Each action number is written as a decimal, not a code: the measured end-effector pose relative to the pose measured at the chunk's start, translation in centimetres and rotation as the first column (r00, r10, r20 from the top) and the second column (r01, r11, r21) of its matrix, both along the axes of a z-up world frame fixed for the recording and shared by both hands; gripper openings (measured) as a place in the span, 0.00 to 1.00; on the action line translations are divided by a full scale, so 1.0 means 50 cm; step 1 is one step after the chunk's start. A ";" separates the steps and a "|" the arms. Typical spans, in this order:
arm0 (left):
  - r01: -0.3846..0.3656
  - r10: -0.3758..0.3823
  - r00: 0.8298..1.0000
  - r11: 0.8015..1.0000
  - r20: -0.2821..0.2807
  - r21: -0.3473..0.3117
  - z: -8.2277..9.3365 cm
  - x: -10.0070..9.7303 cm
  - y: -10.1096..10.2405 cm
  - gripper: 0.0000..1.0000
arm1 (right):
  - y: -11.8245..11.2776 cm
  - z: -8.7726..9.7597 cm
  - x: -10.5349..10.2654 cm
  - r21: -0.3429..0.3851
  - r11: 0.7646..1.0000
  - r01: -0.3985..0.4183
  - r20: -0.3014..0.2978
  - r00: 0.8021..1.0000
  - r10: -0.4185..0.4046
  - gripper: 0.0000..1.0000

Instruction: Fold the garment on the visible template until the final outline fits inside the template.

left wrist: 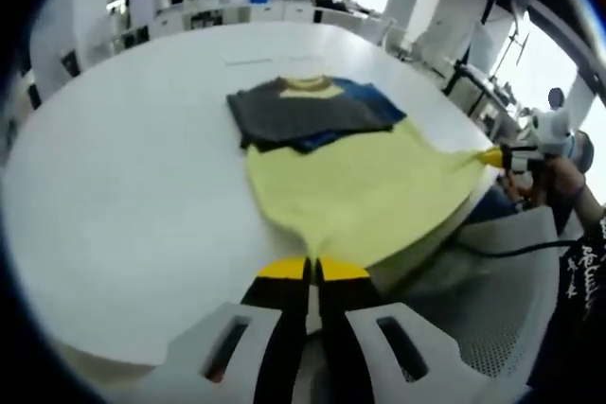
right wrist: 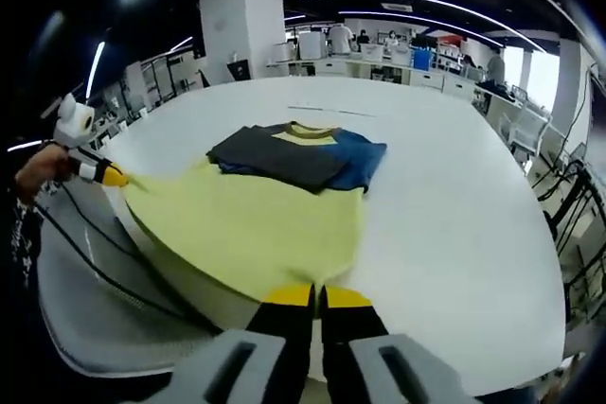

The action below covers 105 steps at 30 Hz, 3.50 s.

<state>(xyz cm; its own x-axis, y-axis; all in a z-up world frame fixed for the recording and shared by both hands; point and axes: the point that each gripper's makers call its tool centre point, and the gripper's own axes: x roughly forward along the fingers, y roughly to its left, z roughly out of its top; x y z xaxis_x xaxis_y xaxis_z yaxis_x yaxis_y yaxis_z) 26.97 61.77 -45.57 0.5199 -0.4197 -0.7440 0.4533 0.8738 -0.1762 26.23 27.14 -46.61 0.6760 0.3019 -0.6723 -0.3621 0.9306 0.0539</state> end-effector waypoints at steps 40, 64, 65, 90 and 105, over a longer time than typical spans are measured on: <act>-0.044 0.048 0.986 0.999 0.160 -0.027 0.112 0.154 0.036 0.00 | 0.022 0.137 0.174 -0.020 0.997 -0.077 0.169 0.982 0.079 0.00; -0.077 0.076 0.943 0.997 0.323 -0.010 0.182 0.274 0.037 0.00 | 0.038 0.208 0.313 -0.043 0.994 -0.098 0.275 0.955 0.107 0.00; -0.079 0.080 0.942 0.997 0.326 -0.014 0.183 0.277 0.038 0.00 | 0.038 0.211 0.319 -0.048 0.994 -0.098 0.281 0.954 0.108 0.00; -0.136 0.147 0.891 0.989 0.430 -0.056 0.201 0.431 0.029 0.00 | 0.029 0.218 0.470 -0.040 0.998 -0.042 0.359 0.932 0.054 0.00; -0.190 0.219 0.850 0.976 0.479 -0.111 0.178 0.516 0.039 0.00 | 0.023 0.196 0.542 -0.002 1.000 -0.004 0.378 0.926 0.005 0.00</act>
